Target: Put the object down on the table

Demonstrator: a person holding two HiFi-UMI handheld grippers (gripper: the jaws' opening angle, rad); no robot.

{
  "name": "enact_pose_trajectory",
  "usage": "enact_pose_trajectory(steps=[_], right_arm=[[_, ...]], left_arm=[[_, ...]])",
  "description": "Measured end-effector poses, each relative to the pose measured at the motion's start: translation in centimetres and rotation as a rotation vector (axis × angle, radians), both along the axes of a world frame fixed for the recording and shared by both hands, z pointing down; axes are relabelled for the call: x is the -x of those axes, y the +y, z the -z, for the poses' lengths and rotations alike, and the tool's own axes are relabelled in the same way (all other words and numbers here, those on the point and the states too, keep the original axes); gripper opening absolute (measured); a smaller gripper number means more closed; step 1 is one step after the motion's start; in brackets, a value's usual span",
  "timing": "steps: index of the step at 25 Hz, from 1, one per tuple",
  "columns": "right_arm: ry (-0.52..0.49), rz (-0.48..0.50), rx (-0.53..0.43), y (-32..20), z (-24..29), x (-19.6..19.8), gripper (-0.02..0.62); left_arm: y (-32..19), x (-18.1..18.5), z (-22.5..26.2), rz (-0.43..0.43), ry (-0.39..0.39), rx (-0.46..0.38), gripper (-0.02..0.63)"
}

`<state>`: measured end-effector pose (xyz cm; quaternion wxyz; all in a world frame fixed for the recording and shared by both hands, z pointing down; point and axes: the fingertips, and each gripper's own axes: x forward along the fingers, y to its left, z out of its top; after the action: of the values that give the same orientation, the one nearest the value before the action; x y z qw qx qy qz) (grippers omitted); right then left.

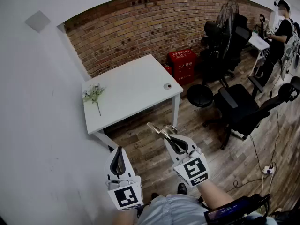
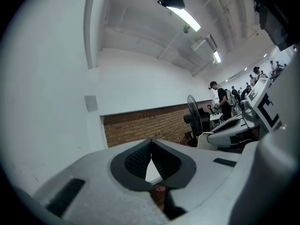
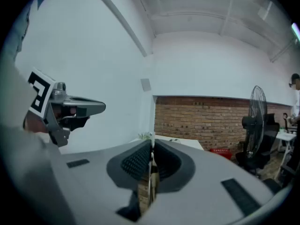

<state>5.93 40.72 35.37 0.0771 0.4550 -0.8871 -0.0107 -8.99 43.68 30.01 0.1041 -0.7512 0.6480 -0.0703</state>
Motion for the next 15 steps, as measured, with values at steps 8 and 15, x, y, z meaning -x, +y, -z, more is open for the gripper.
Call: enact_pose_trajectory(steps=[8,15], right_arm=[[-0.011,0.011,0.003,-0.2,-0.6,-2.7,0.028],[0.004,0.026,0.011,-1.0,-1.4,-7.1,0.028]], left_arm=[[-0.2,-2.1,-1.1,0.014,0.002,0.006,0.009],[-0.8,-5.9,-2.3,0.035,-0.016,-0.002,0.009]])
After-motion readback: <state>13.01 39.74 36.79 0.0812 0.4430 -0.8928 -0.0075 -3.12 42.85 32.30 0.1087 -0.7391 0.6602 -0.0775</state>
